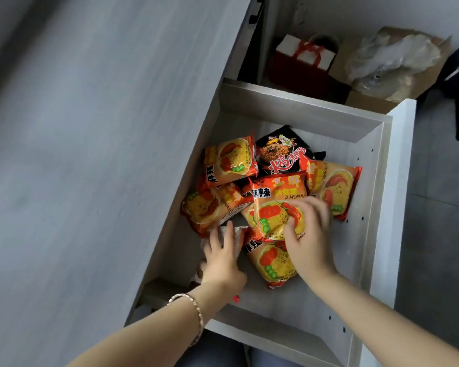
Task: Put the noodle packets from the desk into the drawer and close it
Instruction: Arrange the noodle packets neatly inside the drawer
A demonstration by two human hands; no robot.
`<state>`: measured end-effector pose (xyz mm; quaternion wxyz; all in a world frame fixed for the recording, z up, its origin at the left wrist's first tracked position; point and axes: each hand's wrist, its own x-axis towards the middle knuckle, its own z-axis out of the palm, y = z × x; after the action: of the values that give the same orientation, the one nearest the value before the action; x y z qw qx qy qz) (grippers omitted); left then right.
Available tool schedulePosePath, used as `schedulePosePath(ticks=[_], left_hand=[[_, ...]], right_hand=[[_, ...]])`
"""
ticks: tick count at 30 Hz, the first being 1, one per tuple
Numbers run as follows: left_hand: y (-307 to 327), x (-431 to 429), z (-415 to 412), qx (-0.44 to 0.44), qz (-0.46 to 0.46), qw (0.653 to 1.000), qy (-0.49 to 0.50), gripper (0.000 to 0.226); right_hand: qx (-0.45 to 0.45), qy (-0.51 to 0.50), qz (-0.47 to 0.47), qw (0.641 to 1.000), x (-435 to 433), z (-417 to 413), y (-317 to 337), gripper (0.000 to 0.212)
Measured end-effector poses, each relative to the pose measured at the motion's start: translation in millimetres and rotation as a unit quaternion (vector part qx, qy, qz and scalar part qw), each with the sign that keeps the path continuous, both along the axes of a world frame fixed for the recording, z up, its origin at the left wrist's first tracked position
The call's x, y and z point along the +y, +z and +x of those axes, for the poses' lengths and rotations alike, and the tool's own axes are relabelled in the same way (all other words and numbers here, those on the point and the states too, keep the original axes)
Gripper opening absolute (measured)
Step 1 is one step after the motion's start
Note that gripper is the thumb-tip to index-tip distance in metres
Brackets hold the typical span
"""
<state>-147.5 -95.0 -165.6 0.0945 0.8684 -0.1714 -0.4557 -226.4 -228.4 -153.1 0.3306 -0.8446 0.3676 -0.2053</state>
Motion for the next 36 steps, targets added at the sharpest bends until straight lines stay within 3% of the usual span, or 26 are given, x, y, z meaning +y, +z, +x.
schedulePosePath(ticks=[3, 7, 9, 14, 17, 19, 21, 25, 29, 32, 34, 36], left_hand=[[18, 13, 20, 0.066, -0.088, 0.983, 0.148, 0.100], [35, 26, 48, 0.125, -0.093, 0.940, 0.303, 0.086], [39, 29, 52, 0.128, -0.063, 0.940, 0.310, 0.081], [44, 29, 50, 0.137, -0.066, 0.926, 0.345, 0.087], [44, 29, 51, 0.170, -0.075, 0.894, 0.408, 0.078], [49, 30, 50, 0.172, -0.068, 0.915, 0.359, 0.072], [55, 31, 50, 0.151, -0.070, 0.953, 0.253, 0.078], [51, 29, 51, 0.041, -0.026, 0.999, -0.012, 0.085], [29, 23, 59, -0.046, 0.024, 0.981, -0.186, 0.071], [14, 14, 60, -0.014, 0.107, 0.937, -0.331, 0.059], [7, 11, 58, -0.027, 0.150, 0.898, -0.413, 0.051], [-1, 16, 54, -0.080, 0.138, 0.884, -0.440, 0.054]], right_hand=[[0.011, 0.105, 0.078, 0.991, 14, -9, -4, 0.019], [0.166, 0.132, 0.244, 0.946, 35, 0, -16, 0.018], [0.220, 0.103, 0.295, 0.924, 41, 11, -17, 0.024], [0.237, 0.060, 0.365, 0.899, 47, 30, -3, 0.046], [0.281, 0.092, 0.477, 0.828, 52, 31, -4, 0.071], [0.211, 0.063, 0.564, 0.796, 53, 31, -4, 0.076], [0.153, 0.044, 0.589, 0.792, 51, 29, -8, 0.076], [0.135, 0.053, 0.619, 0.771, 54, 24, -19, 0.044], [0.211, 0.095, 0.564, 0.793, 57, 17, -32, 0.035], [0.309, 0.153, 0.483, 0.805, 59, 9, -37, 0.019], [0.350, 0.166, 0.394, 0.833, 56, 1, -36, 0.022], [0.381, 0.138, 0.252, 0.879, 51, -7, -32, 0.021]])
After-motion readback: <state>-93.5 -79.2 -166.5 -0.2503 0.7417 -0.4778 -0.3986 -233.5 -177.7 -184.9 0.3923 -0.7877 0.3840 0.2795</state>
